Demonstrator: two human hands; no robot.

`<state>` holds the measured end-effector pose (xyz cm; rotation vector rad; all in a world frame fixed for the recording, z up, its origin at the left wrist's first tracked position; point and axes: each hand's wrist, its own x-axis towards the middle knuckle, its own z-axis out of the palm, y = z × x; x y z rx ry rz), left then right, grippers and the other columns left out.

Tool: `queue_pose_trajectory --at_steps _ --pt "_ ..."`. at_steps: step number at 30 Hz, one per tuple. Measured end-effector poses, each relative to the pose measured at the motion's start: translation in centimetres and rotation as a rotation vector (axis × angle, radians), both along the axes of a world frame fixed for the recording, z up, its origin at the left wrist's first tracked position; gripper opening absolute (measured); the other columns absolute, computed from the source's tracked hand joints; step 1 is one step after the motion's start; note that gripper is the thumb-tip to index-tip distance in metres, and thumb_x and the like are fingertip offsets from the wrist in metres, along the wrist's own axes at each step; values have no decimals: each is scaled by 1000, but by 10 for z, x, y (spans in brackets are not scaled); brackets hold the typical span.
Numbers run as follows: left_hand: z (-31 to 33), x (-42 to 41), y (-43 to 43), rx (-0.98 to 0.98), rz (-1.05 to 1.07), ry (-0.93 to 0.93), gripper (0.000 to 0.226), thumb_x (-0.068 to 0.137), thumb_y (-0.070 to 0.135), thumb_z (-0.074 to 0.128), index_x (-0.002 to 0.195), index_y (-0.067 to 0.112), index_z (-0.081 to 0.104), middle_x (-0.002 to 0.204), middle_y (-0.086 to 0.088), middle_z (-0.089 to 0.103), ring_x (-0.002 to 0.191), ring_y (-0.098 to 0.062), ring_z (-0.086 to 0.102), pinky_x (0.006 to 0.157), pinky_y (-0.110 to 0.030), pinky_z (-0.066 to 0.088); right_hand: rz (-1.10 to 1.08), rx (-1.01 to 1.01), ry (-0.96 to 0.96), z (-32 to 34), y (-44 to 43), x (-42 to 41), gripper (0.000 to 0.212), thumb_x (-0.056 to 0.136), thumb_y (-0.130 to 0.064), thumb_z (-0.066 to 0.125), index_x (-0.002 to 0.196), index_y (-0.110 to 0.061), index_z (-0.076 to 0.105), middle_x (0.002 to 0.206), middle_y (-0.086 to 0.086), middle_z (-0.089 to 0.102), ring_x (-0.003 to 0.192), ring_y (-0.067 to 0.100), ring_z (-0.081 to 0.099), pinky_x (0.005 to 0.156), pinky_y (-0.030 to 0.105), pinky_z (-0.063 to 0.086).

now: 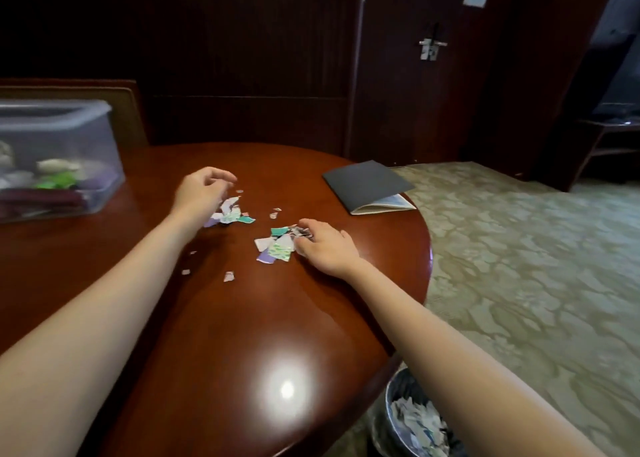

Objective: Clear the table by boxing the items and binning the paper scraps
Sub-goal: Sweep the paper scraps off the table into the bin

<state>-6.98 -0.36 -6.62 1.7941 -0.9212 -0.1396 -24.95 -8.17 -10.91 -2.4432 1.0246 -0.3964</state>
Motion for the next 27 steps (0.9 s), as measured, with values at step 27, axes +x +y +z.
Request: queue_pose_trajectory --at_steps 27 --pt "-43 95 -55 500 -384 -110 43 104 24 17 145 22 32 155 -1 25 142 -22 22 114 -37 20 -67 95 -231 -1 -47 86 40 99 -18 29 135 -15 46 141 3 46 127 20 44 104 31 35"
